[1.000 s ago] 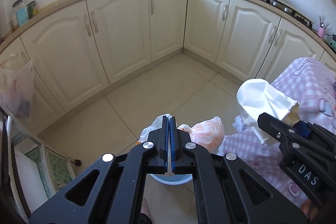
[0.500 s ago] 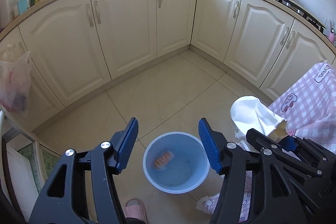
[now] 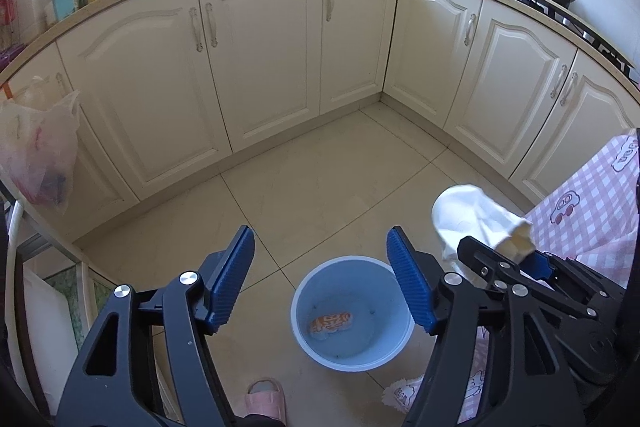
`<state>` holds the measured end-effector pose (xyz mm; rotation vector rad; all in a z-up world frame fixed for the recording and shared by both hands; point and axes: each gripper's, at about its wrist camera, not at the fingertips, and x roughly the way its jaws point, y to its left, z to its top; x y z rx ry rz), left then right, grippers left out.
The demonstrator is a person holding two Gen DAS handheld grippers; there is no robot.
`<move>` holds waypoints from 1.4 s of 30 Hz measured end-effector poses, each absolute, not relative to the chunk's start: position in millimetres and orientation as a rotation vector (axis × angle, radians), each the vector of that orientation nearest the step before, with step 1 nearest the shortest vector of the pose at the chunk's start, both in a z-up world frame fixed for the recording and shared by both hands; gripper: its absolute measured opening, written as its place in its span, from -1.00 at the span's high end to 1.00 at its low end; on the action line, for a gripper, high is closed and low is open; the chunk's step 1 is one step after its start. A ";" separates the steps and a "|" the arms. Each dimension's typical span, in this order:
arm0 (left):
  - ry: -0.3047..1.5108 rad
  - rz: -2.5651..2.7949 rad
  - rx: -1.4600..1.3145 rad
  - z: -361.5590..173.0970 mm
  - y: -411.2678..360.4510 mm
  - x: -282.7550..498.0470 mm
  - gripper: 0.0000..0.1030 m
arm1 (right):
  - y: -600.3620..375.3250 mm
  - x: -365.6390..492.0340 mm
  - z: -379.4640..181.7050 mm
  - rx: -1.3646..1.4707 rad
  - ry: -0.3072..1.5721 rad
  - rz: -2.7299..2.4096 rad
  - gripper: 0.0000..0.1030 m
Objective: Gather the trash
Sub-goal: 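Open the left tool over the blue bucket, dropping the white bag, then move both tools back to the table toward the orange peel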
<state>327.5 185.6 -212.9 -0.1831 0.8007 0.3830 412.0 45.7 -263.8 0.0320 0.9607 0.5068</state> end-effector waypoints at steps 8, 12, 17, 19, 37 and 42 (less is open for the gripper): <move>0.750 0.377 -0.177 -187.5 179.6 311.7 -0.37 | 35.7 401.7 -234.1 0.026 0.899 0.471 -0.15; 0.700 0.336 -0.173 -162.0 163.7 299.7 -0.38 | 13.5 383.2 -199.7 0.027 0.831 0.435 -0.15; 0.631 0.256 -0.162 -127.9 131.5 278.1 -0.41 | -28.8 353.5 -154.2 0.032 0.737 0.375 -0.15; 0.606 0.219 -0.142 -116.2 114.0 271.0 -0.42 | -51.5 340.8 -138.5 0.036 0.704 0.344 -0.16; 0.635 -0.203 -0.009 -98.6 -76.4 265.0 -0.44 | -292.8 257.2 -97.1 0.173 0.569 -0.065 -0.20; 0.684 -0.232 -0.015 -110.1 -94.2 286.9 -0.44 | -316.0 264.1 -104.2 0.209 0.571 -0.089 -0.20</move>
